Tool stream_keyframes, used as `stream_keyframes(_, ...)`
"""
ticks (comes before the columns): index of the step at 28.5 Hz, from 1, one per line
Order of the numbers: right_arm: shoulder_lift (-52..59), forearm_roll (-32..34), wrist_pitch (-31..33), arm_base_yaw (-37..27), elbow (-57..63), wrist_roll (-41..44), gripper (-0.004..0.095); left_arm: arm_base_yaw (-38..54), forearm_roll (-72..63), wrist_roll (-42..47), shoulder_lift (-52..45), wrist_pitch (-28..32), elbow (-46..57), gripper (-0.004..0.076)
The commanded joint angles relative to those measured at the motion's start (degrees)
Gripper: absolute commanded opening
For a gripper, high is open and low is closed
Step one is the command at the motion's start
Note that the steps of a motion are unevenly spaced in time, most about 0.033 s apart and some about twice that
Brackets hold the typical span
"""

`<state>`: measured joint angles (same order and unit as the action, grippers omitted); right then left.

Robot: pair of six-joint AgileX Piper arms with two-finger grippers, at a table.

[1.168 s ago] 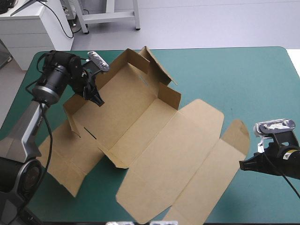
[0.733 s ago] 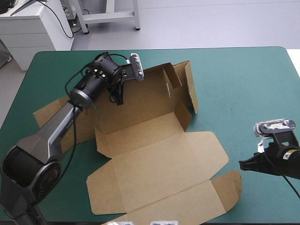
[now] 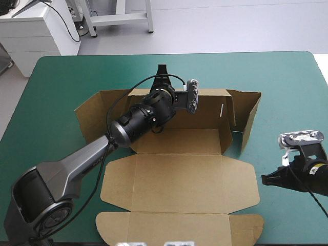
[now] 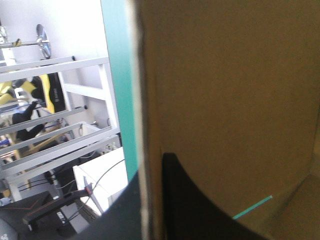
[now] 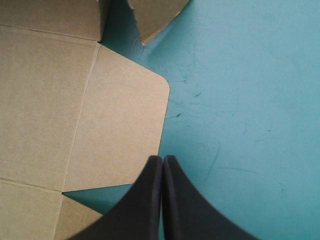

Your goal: Fold the box

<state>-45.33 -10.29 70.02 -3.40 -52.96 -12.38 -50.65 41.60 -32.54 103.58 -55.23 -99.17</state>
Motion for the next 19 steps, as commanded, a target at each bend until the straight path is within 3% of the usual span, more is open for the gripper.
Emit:
stream_keyframes(1, 0.2, -0.9, -2.0, -0.4, -1.2, -0.1, -0.0015, -1.6, 7.7, 5.5, -5.7, 4.2, 4.3, -0.0008)
stream_keyframes(10, 0.1, -0.9, -2.9, -0.4, -1.2, -0.1, -0.0015, -7.2, 21.4, 21.2, -12.0, 6.9, 19.3, -0.0008)
stream_keyframes(19, -0.4, -1.0, -3.0, -0.4, -1.2, -0.1, -0.0015, -9.3, 37.0, 37.1, -12.0, 7.0, 27.4, -0.0008)
